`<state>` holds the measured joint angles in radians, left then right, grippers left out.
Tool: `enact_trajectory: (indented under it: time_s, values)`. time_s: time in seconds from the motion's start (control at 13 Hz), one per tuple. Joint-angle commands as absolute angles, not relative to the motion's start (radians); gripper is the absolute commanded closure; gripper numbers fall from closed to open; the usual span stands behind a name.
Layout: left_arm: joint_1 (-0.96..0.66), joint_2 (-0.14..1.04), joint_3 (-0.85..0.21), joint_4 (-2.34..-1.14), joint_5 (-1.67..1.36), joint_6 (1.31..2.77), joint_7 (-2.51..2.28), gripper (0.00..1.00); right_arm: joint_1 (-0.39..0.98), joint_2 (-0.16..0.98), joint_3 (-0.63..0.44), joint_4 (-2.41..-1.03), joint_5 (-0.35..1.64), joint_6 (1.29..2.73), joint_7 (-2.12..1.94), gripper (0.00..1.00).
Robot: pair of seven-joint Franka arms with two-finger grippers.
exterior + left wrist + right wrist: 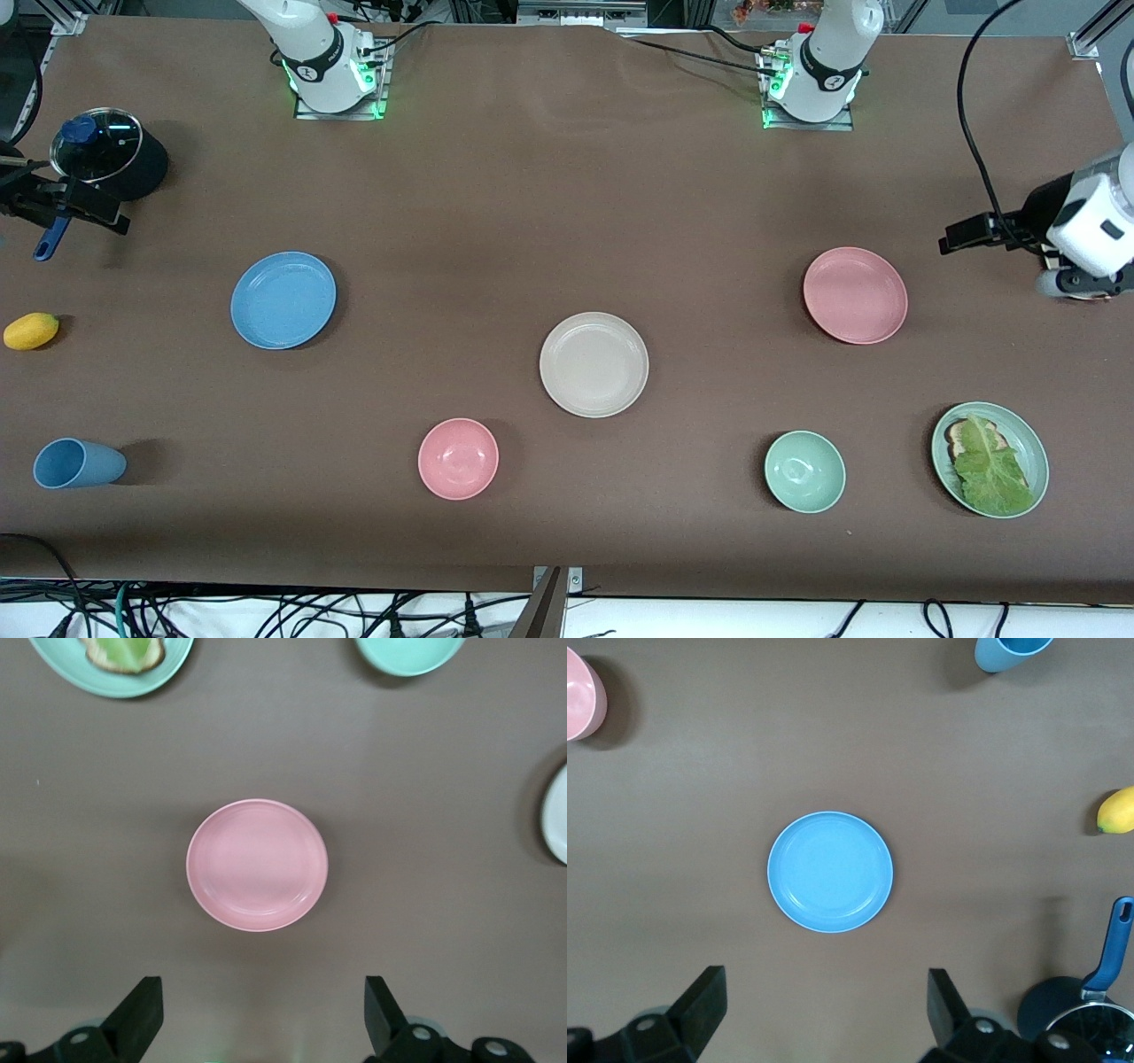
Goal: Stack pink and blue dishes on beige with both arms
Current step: 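Move the left gripper down to the rim of the pink plate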
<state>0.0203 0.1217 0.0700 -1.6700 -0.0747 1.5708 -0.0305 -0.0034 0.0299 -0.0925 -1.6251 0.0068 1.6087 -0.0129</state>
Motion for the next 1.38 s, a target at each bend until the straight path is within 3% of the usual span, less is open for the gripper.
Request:
enact_trajectory:
  time_s: [0.0,0.23,0.61,1.3]
  values:
    - [0.049,0.228,0.069,-1.625,-0.077,1.571,-0.021,0.0,-0.002,0.008,-0.095,-1.64,0.014,1.608,-0.02,0.0]
    - [0.055,0.281,0.066,-1.598,-0.078,1.588,-0.009,0.0,-0.002,0.006,-0.095,-1.64,0.014,1.603,-0.021,0.0]
    - [0.158,0.377,0.061,-1.63,-0.164,1.739,0.189,0.0,-0.002,0.003,-0.1,-1.638,0.015,1.569,-0.018,0.0]
    - [0.262,0.367,0.064,-1.902,-0.317,2.057,0.573,0.0,-0.002,0.002,-0.1,-1.637,0.014,1.569,-0.02,0.0]
